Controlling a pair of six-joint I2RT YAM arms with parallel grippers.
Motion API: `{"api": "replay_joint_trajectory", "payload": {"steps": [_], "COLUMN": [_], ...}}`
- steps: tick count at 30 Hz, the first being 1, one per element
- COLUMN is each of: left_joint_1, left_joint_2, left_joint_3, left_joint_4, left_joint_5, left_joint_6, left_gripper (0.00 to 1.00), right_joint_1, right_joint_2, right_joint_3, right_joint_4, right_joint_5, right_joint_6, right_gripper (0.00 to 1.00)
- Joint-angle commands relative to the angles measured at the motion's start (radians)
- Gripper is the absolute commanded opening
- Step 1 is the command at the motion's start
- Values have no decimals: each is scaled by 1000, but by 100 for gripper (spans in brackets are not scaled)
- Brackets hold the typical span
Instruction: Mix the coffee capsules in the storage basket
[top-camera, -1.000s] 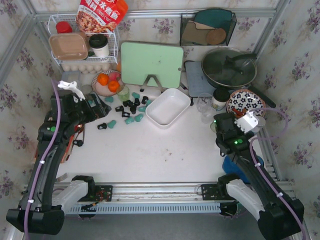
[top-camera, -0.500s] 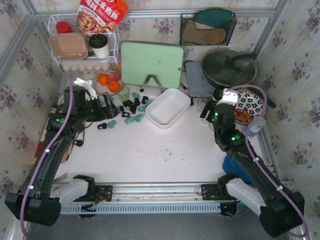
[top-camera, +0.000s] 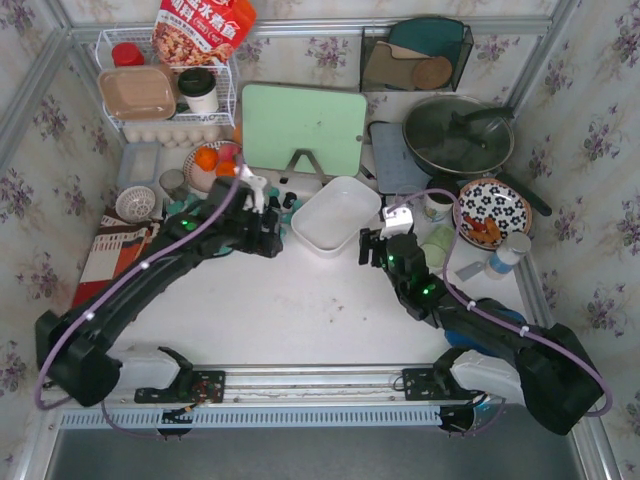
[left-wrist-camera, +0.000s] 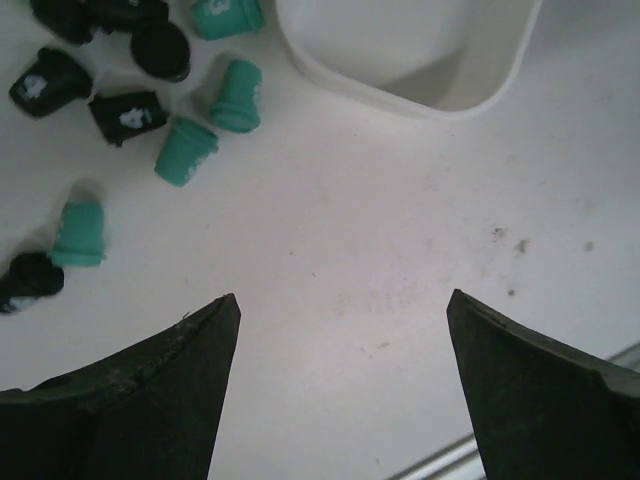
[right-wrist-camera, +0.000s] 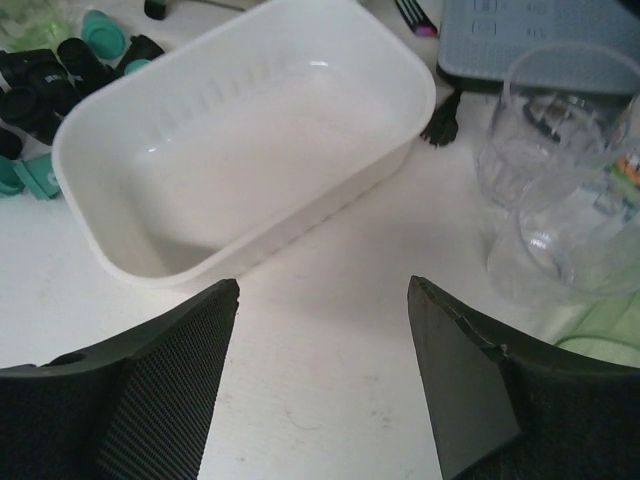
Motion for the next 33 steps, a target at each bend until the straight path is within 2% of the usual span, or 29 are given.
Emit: {"api": "replay_joint_trajectory", "payload": {"steps": [1, 3, 7, 9, 12, 16, 20, 27, 33], "left_joint_1": [-60, -60, -48, -34, -20, 0, 19, 16, -18], "left_joint_2": [127, 235, 452, 576, 696, 788, 862, 884, 870], "left_joint_3": [51, 99, 261, 364, 476, 558, 651, 631, 593], "left_joint_4": [116, 146, 143, 107, 90, 103, 49, 55, 70], "left_joint_5": [-136, -152, -121, -67, -44, -45, -10, 5, -46], "left_joint_6": [135, 181, 262, 288, 297, 307, 308, 283, 237], "left_gripper": [86, 85, 53, 45, 47, 47, 47, 40, 27], "right_joint_1": [1, 1, 1, 1, 1, 1, 1, 1, 1], "right_joint_2": [7, -7, -39, -47, -51, -57, -71, -80, -84], "right_joint_3": [-44, -52, -87, -92, -90, -89, -90, -89, -89], "right_joint_4": [142, 141, 185, 187, 182, 177, 175, 171, 167], "right_joint_5": [42, 36, 11, 13, 9, 0, -11, -14, -8], "right_joint_6": [73, 83, 86, 87, 87, 87, 86, 84, 84], "right_gripper": [76, 76, 76, 76, 76, 76, 76, 76, 77]}}
